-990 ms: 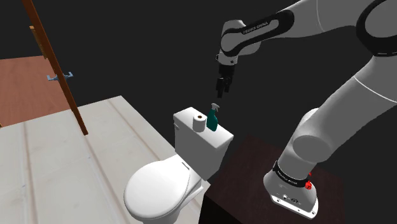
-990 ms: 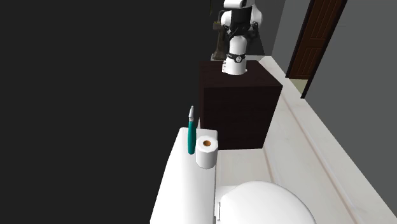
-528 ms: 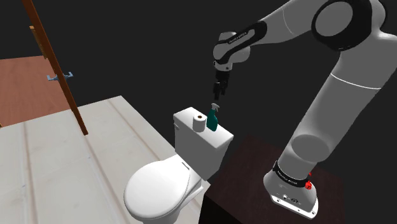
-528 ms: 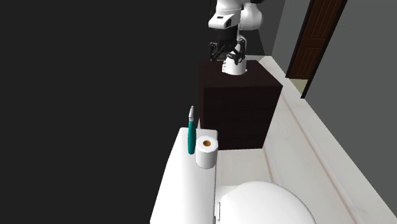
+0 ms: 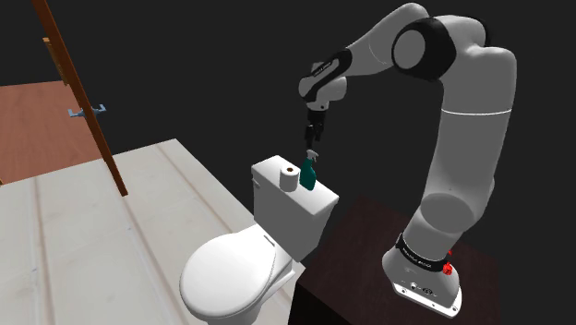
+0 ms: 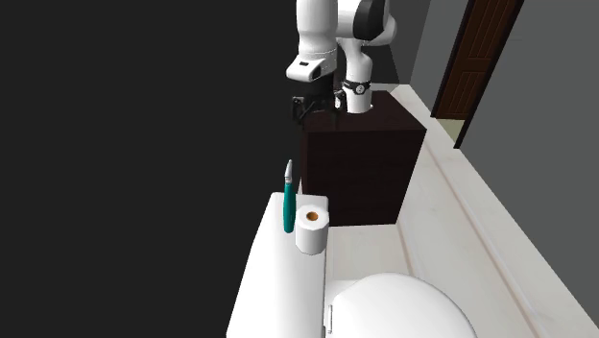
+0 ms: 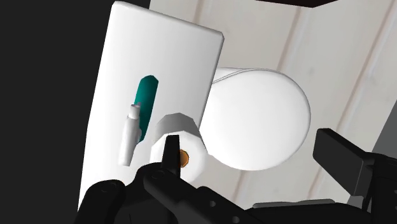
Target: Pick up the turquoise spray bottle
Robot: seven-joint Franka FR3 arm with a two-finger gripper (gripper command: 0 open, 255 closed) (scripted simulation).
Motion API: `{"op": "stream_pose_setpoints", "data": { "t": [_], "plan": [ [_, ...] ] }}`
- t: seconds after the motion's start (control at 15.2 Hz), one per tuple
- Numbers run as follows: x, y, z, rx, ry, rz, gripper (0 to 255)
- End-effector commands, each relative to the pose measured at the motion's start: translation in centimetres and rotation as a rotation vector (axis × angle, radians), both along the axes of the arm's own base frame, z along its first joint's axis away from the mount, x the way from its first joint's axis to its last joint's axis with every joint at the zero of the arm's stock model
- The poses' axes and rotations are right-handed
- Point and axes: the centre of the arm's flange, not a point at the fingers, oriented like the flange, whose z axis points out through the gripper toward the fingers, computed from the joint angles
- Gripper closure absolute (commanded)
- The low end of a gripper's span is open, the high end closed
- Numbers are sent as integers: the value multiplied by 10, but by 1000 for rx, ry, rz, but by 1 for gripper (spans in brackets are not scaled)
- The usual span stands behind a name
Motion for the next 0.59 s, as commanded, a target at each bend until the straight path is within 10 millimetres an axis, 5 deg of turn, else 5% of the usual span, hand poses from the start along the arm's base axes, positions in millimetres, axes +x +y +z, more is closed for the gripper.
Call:
{"op": "stream_pose_setpoints", "data": {
  "t": [0.0, 0.53],
  "plan": [
    [12, -16, -18, 2, 0, 4, 0],
    [66, -80, -83, 9, 1, 16, 0]
  ]
}}
